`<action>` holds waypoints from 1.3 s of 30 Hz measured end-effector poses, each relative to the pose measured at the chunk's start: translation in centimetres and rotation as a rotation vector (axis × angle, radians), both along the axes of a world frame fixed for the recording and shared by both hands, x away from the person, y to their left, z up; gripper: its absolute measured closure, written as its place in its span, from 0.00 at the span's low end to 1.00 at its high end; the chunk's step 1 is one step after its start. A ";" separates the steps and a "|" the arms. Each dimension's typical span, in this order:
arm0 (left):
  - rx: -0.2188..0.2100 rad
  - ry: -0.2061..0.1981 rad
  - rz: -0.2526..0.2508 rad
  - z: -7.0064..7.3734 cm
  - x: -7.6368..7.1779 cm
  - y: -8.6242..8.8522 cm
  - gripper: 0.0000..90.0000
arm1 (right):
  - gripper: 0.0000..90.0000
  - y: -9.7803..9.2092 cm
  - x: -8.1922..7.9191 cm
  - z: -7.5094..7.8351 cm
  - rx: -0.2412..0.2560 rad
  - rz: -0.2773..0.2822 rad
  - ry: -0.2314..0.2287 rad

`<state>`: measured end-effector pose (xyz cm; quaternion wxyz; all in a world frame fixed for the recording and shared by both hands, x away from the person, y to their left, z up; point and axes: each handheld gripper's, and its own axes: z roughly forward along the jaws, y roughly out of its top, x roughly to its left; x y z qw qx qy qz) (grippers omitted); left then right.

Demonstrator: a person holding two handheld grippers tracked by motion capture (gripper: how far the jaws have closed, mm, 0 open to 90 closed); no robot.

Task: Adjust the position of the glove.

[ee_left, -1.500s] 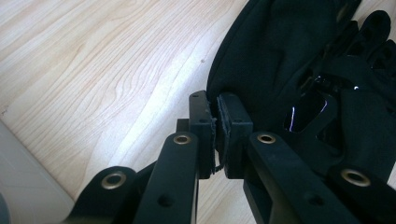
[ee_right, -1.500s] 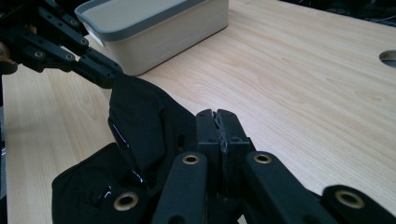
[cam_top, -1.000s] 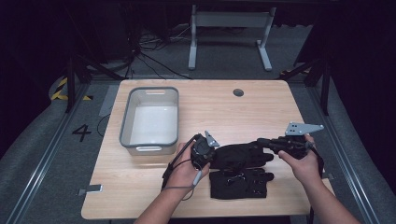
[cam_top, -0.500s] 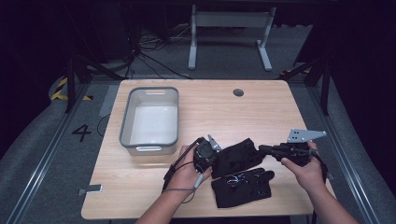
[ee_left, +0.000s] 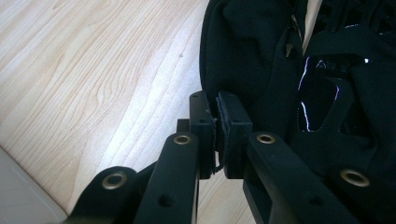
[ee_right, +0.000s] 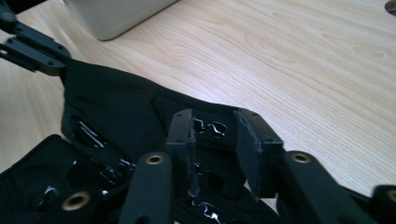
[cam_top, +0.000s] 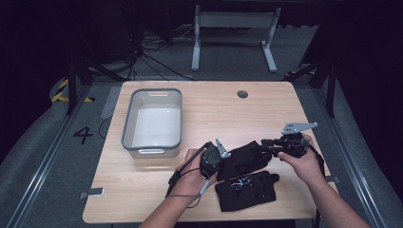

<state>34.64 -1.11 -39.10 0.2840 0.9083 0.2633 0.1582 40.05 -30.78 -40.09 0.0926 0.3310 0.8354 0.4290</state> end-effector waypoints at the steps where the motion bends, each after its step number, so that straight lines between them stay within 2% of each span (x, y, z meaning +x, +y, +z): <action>1: -0.005 0.002 0.002 0.0 0.0 0.0 0.95 | 0.70 0.1 0.1 0.0 -0.003 -0.006 0.003; 7: -0.007 -0.008 0.005 0.1 0.1 0.2 0.95 | 0.66 0.4 1.2 -0.2 -0.004 -0.007 0.027; 10: -0.006 -0.012 0.012 0.1 0.2 0.2 0.95 | 0.64 0.6 1.6 -0.6 -0.019 0.003 0.047; 25: -0.001 -0.023 0.022 0.0 0.3 0.2 0.95 | 0.63 1.1 2.6 -1.8 -0.040 0.038 0.134; 31: -0.004 -0.024 0.023 0.0 0.3 0.2 0.95 | 0.60 1.1 3.1 -2.2 -0.049 0.038 0.158; 34: -0.002 -0.023 0.022 -0.1 0.4 0.2 0.95 | 0.61 1.5 3.1 -2.4 -0.080 0.053 0.141; 35: -0.003 -0.024 0.024 -0.1 0.4 0.2 0.95 | 0.65 1.6 3.1 -2.4 -0.084 0.056 0.140; 37: -0.004 -0.025 0.025 -0.1 0.4 0.2 0.95 | 0.82 1.7 3.0 -2.2 -0.116 0.064 0.136; 39: -0.002 -0.023 0.023 -0.1 0.4 0.2 0.95 | 0.93 1.6 2.9 -1.9 -0.126 0.069 0.130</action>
